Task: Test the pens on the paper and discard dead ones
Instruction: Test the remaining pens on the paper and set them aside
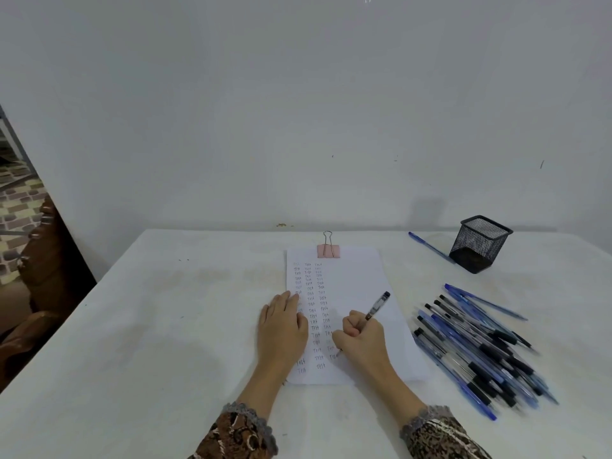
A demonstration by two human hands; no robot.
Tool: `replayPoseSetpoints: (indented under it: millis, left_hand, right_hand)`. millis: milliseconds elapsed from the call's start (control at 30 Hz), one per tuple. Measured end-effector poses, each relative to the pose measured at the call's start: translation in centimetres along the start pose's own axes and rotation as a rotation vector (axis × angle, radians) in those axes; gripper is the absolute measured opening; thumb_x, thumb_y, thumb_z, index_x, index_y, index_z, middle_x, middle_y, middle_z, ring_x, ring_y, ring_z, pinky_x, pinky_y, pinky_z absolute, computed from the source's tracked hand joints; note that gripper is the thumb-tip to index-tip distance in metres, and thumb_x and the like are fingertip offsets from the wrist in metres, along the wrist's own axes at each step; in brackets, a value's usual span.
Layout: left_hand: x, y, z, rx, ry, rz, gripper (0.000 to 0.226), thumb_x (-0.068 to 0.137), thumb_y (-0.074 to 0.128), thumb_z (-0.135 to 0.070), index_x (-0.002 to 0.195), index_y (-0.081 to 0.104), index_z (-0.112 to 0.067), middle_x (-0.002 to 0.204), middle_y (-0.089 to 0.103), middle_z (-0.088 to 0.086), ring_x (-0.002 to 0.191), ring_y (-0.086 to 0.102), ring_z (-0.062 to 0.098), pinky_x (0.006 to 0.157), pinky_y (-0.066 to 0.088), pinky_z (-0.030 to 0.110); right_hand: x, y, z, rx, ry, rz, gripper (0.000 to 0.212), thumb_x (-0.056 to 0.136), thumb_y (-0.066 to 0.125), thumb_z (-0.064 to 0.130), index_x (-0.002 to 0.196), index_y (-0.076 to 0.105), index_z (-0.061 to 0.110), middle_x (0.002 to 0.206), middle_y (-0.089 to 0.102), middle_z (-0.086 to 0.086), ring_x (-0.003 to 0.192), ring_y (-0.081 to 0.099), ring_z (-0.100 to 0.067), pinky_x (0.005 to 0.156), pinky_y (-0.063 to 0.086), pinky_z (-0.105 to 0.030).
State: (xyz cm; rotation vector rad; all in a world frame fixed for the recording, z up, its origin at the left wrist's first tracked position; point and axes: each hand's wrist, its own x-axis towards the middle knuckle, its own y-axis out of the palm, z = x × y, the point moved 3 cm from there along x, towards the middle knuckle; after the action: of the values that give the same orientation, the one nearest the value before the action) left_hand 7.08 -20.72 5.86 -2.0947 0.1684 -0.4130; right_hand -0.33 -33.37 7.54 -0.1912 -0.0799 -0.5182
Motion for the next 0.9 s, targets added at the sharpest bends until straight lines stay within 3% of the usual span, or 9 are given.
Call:
replayPoseSetpoints:
  millis: [100, 167, 300, 367, 400, 467, 533, 700, 900]
  left_hand:
    - [0.1, 0.0, 0.0, 0.005, 0.002, -0.002, 0.046, 0.097, 0.031, -0.023, 0.143, 0.031, -0.017, 0.151, 0.026, -0.002, 0.140, 0.019, 0.012, 0.117, 0.009, 0.031]
    - [0.1, 0.0, -0.1, 0.006, 0.004, 0.005, 0.046, 0.097, 0.031, -0.023, 0.143, 0.031, -0.017, 0.151, 0.026, -0.002, 0.140, 0.018, 0.012, 0.117, 0.009, 0.031]
    - [0.1, 0.0, 0.0, 0.010, 0.004, 0.006, 0.046, 0.097, 0.030, -0.024, 0.143, 0.030, -0.018, 0.152, 0.025, -0.002, 0.141, 0.017, 0.012, 0.117, 0.008, 0.031]
    - [0.1, 0.1, -0.1, 0.024, 0.004, -0.003, 0.046, 0.097, 0.030, -0.023, 0.143, 0.030, -0.018, 0.152, 0.025, -0.002, 0.141, 0.017, 0.012, 0.117, 0.008, 0.030]
    - [0.1, 0.1, -0.1, 0.025, 0.003, -0.004, 0.046, 0.097, 0.030, -0.023, 0.143, 0.030, -0.017, 0.151, 0.026, -0.002, 0.140, 0.018, 0.012, 0.117, 0.008, 0.031]
    - [0.2, 0.1, -0.2, 0.023, -0.001, -0.005, 0.046, 0.097, 0.030, -0.023, 0.143, 0.030, -0.017, 0.151, 0.026, -0.002, 0.140, 0.019, 0.012, 0.117, 0.009, 0.031]
    - [0.2, 0.1, -0.2, 0.023, -0.008, 0.000, 0.046, 0.097, 0.030, -0.023, 0.143, 0.030, -0.017, 0.151, 0.025, -0.002, 0.140, 0.018, 0.012, 0.117, 0.008, 0.031]
    - [0.0, 0.0, -0.2, 0.018, -0.008, 0.002, 0.046, 0.097, 0.030, -0.023, 0.143, 0.030, -0.018, 0.152, 0.025, -0.002, 0.140, 0.018, 0.013, 0.116, 0.008, 0.030]
    - [0.1, 0.1, -0.1, 0.014, -0.015, 0.013, 0.047, 0.097, 0.029, -0.024, 0.143, 0.029, -0.018, 0.152, 0.024, -0.002, 0.141, 0.016, 0.012, 0.117, 0.006, 0.031]
  right_hand:
    - [0.0, 0.0, -0.2, -0.015, -0.047, 0.031, 0.051, 0.067, 0.048, -0.016, 0.046, 0.021, 0.023, 0.041, 0.022, 0.015, 0.048, 0.022, -0.007, 0.067, 0.035, -0.009]
    - [0.0, -0.1, -0.4, 0.028, -0.020, 0.039, 0.053, 0.065, 0.048, -0.015, 0.046, 0.020, 0.025, 0.044, 0.022, 0.014, 0.049, 0.020, -0.006, 0.055, 0.032, -0.012]
    - [0.2, -1.2, -0.5, 0.644, 0.208, 0.081, 0.041, 0.056, 0.062, -0.001, 0.045, 0.030, 0.021, 0.046, 0.024, 0.006, 0.036, 0.016, -0.007, 0.034, 0.017, -0.015]
    - [0.5, -1.7, -0.5, 0.892, 0.333, 0.059, 0.042, 0.074, 0.066, 0.024, 0.044, 0.036, 0.018, 0.045, 0.033, 0.002, 0.029, 0.021, -0.008, 0.031, 0.016, -0.014]
    - [0.7, -1.8, -0.6, 0.938, 0.379, 0.043, 0.047, 0.088, 0.053, 0.036, 0.047, 0.038, 0.018, 0.044, 0.035, 0.002, 0.028, 0.024, -0.008, 0.030, 0.018, -0.014]
    - [1.0, -1.8, -0.6, 0.939, 0.421, 0.016, 0.045, 0.097, 0.037, 0.042, 0.060, 0.041, 0.017, 0.041, 0.033, 0.003, 0.027, 0.025, -0.008, 0.029, 0.019, -0.015]
    - [1.0, -1.3, -0.4, 0.944, 0.431, -0.007, 0.034, 0.100, 0.035, 0.036, 0.073, 0.041, 0.016, 0.039, 0.031, 0.003, 0.028, 0.025, -0.008, 0.030, 0.020, -0.016]
    - [0.9, -1.0, -0.4, 0.984, 0.377, -0.106, 0.026, 0.100, 0.037, 0.017, 0.075, 0.043, 0.013, 0.051, 0.041, 0.000, 0.039, 0.040, -0.012, 0.041, 0.038, -0.020]
    - [0.7, -1.6, -0.6, 1.181, 0.413, -0.175, 0.028, 0.096, 0.039, 0.045, 0.085, 0.050, 0.021, 0.045, 0.030, 0.007, 0.029, 0.022, -0.005, 0.031, 0.018, -0.013]
